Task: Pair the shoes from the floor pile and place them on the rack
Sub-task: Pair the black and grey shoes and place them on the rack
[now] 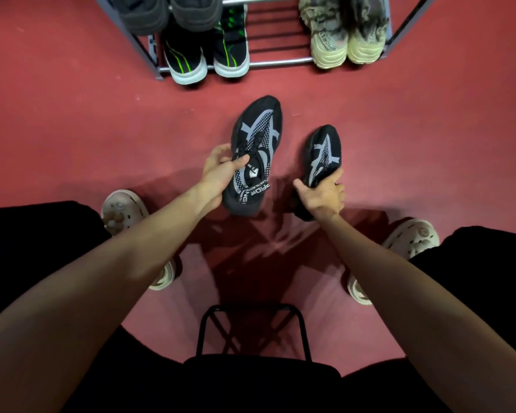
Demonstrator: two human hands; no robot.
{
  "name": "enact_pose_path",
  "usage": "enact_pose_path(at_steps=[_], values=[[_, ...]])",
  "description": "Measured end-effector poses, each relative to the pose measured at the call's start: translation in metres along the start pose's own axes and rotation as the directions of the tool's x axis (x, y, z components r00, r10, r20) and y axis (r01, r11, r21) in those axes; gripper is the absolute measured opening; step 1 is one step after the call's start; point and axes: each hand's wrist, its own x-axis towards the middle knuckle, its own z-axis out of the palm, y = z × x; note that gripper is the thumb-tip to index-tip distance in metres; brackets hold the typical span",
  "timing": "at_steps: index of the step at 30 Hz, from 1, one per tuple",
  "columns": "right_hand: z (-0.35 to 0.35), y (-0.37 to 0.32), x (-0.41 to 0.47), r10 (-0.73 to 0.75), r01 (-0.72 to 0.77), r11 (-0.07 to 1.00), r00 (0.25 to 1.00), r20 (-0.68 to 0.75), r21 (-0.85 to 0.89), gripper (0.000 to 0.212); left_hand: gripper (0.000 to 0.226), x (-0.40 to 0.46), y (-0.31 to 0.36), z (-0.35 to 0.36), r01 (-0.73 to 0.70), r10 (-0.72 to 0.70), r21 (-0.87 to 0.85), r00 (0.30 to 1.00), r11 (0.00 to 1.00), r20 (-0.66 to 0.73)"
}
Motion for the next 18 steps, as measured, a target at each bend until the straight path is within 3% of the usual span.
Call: enact_pose_path(at_steps=[3, 7, 10, 12, 18], values=[[-0.037, -0.007, -0.017, -0.141, 0.136, 0.988, 0.987, -0.076, -0.076, 0.110, 0.033, -0.023, 0.015, 0.001, -0.003, 0.003, -0.015, 1.000, 1.000, 0.003], [-0.088, -0.016, -0.046, -0.377, 0.344, 0.916, 0.913, -0.154, -0.204, 0.106, 0.040, -0.059, 0.039, 0.003, -0.049, 0.048, 0.005, 0.999, 0.999, 0.008], [-0.124, -0.024, -0.073, -0.401, 0.378, 0.914, 0.896, -0.189, -0.144, 0.102, 0.030, -0.094, 0.063, 0.003, -0.131, 0.130, 0.018, 0.990, 0.991, 0.057], [-0.149, -0.025, -0.091, -0.416, 0.406, 0.909, 0.883, -0.216, -0.092, 0.098, 0.035, -0.113, 0.078, -0.003, -0.175, 0.173, 0.019, 0.981, 0.984, 0.086], [-0.220, -0.028, -0.148, -0.569, 0.591, 0.802, 0.712, -0.411, -0.087, 0.083, 0.043, -0.172, 0.137, -0.015, -0.374, 0.379, -0.062, 0.919, 0.925, 0.106]])
